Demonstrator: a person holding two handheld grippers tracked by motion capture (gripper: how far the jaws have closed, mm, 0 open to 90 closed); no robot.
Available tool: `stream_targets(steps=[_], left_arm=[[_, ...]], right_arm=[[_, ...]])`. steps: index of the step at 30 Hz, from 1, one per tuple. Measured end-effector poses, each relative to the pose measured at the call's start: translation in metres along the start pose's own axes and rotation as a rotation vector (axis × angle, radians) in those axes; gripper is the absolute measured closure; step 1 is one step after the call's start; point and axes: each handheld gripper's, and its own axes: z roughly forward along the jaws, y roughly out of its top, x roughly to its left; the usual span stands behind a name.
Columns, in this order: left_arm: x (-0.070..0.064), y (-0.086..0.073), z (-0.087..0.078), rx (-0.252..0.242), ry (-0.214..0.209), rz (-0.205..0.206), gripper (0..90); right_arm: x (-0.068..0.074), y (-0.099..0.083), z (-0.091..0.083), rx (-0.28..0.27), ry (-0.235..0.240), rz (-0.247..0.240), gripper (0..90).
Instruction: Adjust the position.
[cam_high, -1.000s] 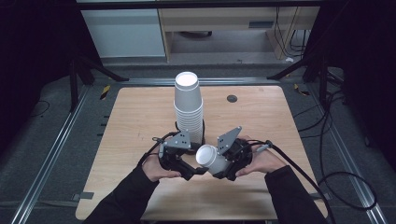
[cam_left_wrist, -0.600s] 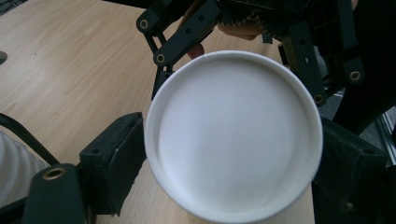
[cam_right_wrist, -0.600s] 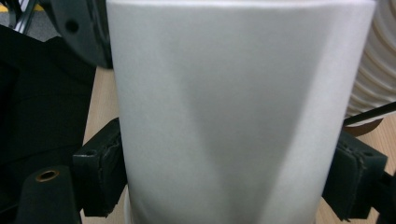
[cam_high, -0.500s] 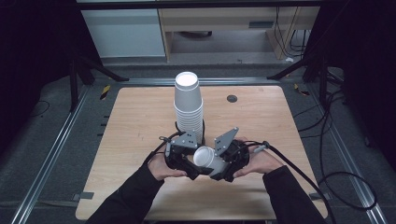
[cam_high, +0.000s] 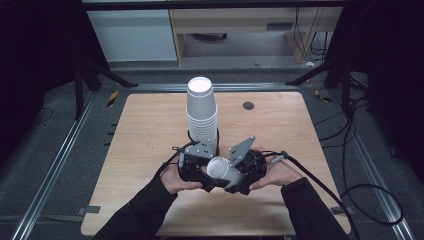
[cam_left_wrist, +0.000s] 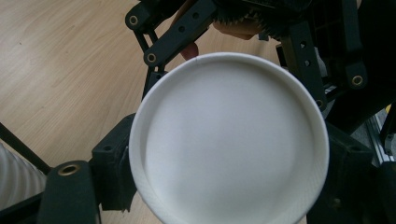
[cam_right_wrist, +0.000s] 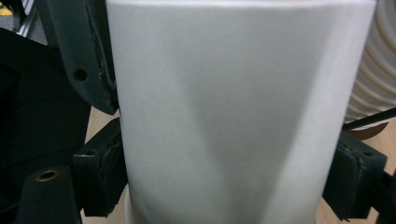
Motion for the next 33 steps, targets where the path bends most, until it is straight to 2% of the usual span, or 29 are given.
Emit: stream_targets(steps=[4,20,33], left_arm=[[0.0,-0.001,0.0,-0.007,-0.005,-0.01,21.5],[-0.001,-0.002,0.0,-0.002,0.015,0.001,21.9],[0.001,-0.005,-0.006,0.014,0.038,0.013,21.8]], right_arm=[[-0.001,0.0,0.001,-0.006,0.011,0.004,15.5],[-0.001,-0.001,0.005,-0.01,0.012,0.004,13.4],[-0.002,0.0,-0.005,-0.068,-0.007,0.034,7.7]])
